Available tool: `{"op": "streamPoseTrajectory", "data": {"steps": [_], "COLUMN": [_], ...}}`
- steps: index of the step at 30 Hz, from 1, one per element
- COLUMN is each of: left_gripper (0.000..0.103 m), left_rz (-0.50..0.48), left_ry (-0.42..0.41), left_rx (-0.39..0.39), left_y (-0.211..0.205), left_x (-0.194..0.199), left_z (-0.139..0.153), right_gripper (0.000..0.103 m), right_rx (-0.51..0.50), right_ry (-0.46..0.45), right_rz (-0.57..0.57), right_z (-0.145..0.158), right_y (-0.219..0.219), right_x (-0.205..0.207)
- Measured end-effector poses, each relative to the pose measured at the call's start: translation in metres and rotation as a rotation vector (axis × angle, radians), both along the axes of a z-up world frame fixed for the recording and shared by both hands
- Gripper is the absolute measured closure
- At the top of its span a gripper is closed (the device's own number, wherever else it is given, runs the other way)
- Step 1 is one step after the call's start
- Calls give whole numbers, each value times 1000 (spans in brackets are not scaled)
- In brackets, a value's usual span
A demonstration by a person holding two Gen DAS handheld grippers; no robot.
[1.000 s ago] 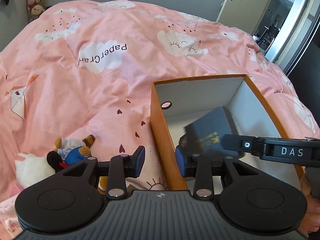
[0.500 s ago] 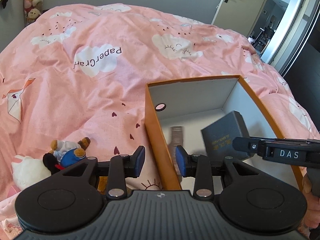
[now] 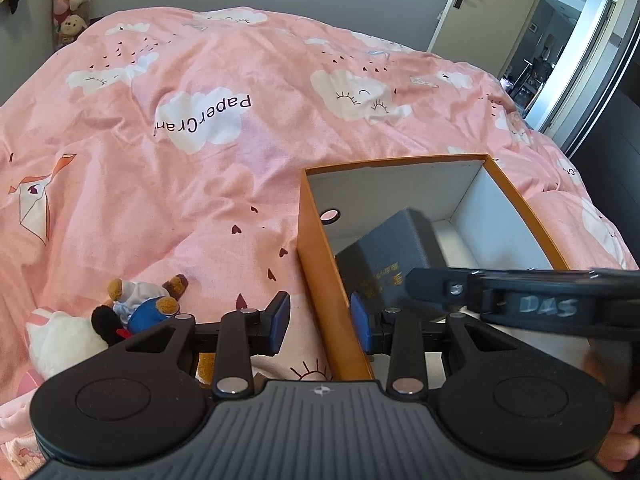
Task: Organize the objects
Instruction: 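Lower the PHOTO CARD box into the orange box with the left gripper and release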
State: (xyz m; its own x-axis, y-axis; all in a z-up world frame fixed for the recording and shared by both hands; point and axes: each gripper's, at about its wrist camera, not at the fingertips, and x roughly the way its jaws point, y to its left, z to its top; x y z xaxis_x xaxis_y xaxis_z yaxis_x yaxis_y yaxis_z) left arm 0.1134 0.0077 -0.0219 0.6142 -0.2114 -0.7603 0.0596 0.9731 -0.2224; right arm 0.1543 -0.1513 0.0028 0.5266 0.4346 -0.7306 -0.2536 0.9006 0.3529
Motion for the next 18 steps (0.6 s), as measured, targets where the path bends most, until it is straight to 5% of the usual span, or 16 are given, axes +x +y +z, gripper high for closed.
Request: {"op": "streamPoseTrajectory", "data": {"steps": [11,18], "left_gripper": [61,61], "left_rz": [-6,-29], "left_ry": [13,13], "left_rx": [3,18], "left_y": [3,0], "left_x": [1,-3], "left_z": [-3,-1], "right_gripper": [68,68], "right_rx": [6,7], "right_ry": [3,72], "right_rz": [-59,-53], "right_z": [-12,0], "right_y": [-2,-29], "right_x": [21,-14]}}
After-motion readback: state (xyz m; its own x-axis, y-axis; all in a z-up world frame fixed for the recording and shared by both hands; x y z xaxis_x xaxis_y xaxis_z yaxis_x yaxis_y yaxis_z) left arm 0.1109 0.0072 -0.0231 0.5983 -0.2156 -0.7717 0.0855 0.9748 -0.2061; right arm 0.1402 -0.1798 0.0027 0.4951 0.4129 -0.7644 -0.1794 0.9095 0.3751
